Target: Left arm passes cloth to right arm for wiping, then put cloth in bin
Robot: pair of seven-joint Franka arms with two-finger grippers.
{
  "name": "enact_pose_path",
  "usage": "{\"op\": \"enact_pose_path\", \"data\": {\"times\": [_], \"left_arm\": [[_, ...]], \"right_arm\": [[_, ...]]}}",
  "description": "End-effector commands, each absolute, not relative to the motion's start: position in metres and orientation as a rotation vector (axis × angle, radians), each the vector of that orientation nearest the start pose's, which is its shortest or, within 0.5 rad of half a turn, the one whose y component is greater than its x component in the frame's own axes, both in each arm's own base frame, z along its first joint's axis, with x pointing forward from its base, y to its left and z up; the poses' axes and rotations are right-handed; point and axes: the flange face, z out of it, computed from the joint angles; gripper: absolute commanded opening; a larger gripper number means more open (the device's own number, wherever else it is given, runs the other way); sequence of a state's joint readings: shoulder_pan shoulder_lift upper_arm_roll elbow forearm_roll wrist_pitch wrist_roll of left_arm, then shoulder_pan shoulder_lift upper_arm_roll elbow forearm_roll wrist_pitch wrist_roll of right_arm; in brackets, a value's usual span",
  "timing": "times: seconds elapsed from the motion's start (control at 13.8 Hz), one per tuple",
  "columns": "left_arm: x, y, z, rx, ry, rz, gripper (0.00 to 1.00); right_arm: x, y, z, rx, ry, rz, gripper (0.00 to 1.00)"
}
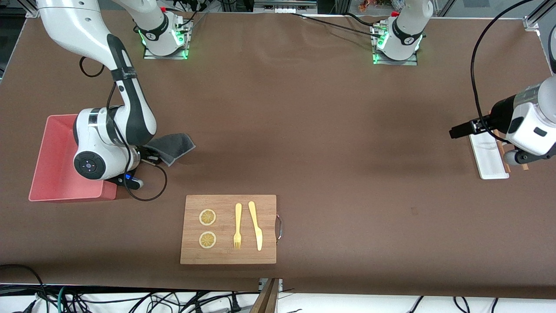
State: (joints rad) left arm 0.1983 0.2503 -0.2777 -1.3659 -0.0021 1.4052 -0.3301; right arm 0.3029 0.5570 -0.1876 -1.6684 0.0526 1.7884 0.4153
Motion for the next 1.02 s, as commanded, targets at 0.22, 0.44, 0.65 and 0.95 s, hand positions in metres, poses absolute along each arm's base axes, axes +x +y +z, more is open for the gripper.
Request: {"op": "enact_pose_path", "data": {"times": [0.22, 0.44, 0.65, 0.95], "left_arm": [[0.546, -0.019, 0.591, -3.218, -0.186, 0.237, 1.00], [0.573, -0.026, 0.607, -3.209, -0.150, 0.153, 1.00], [0.581, -0.017, 0.608, -3.224, -0.142, 0.112, 1.00], [0.588, -0.052, 0.615, -3.226, -0.008, 0.003, 1.00]], "right_arm": [[0.610, 0.174, 0.233, -3.185, 0.589, 0.519, 0.00], [0.604, 0.220, 0.223, -3.139, 0.696, 0.447, 0.00], [0.594, 0.265, 0.224, -3.071, 0.808, 0.388, 0.00], [0.586, 0.323, 0.236, -2.890, 0.938, 0.354, 0.00]]}}
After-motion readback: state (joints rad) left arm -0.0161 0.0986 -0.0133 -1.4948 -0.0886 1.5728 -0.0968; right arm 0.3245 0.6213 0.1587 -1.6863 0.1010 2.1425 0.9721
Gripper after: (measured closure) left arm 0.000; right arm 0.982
